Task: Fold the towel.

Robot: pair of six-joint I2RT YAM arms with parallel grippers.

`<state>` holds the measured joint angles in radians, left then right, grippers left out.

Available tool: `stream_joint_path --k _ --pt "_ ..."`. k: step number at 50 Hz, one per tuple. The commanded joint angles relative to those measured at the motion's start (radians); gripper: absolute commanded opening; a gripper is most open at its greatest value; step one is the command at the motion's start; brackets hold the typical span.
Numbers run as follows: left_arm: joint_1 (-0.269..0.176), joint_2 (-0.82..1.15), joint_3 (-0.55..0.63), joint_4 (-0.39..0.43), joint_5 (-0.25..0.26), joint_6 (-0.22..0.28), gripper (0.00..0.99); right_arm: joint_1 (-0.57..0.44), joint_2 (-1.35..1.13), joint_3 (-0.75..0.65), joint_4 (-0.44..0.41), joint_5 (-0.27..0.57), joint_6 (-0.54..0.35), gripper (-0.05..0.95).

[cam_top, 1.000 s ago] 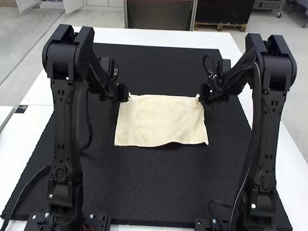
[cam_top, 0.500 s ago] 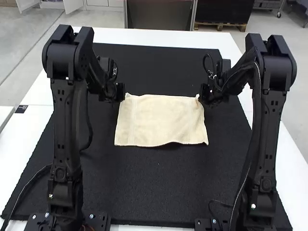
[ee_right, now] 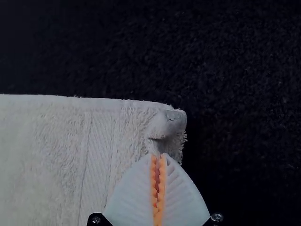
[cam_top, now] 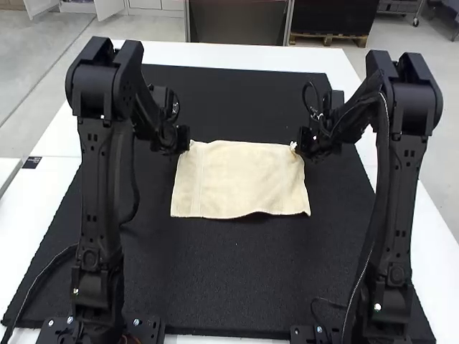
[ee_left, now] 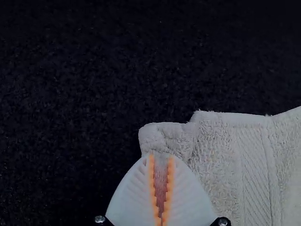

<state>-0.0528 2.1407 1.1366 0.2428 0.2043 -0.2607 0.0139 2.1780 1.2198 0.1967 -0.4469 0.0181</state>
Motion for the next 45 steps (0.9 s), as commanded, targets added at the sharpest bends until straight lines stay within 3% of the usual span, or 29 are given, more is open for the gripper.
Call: stream_joint_path --k 1,15,23,33,36,41,45 --pt "0.001 -0.067 0.014 -0.004 -0.019 -0.023 0.028 -0.032 -0.095 -0.017 -0.006 -0.019 0.003 -0.02" --pt "0.001 -0.263 0.009 -0.040 -0.039 -0.020 0.026 -0.077 -0.294 -0.023 -0.043 -0.009 0.006 -0.02" --pt "0.002 -0.343 0.000 -0.149 -0.039 -0.015 0.028 -0.083 -0.380 -0.045 -0.180 -0.030 -0.003 -0.02" --pt "0.001 -0.449 -0.084 -0.183 -0.039 -0.014 0.028 -0.083 -0.506 -0.138 -0.310 -0.032 -0.040 -0.02" --pt "0.005 -0.464 -0.121 -0.160 -0.039 -0.017 0.028 -0.075 -0.538 -0.194 -0.289 -0.024 -0.041 -0.02" --pt "0.021 -0.429 -0.190 0.001 -0.046 -0.017 0.028 -0.055 -0.512 -0.267 -0.033 0.008 0.059 -0.02" --pt "0.028 -0.406 -0.181 -0.002 -0.046 -0.015 0.026 -0.035 -0.471 -0.238 -0.040 0.010 0.068 -0.02"
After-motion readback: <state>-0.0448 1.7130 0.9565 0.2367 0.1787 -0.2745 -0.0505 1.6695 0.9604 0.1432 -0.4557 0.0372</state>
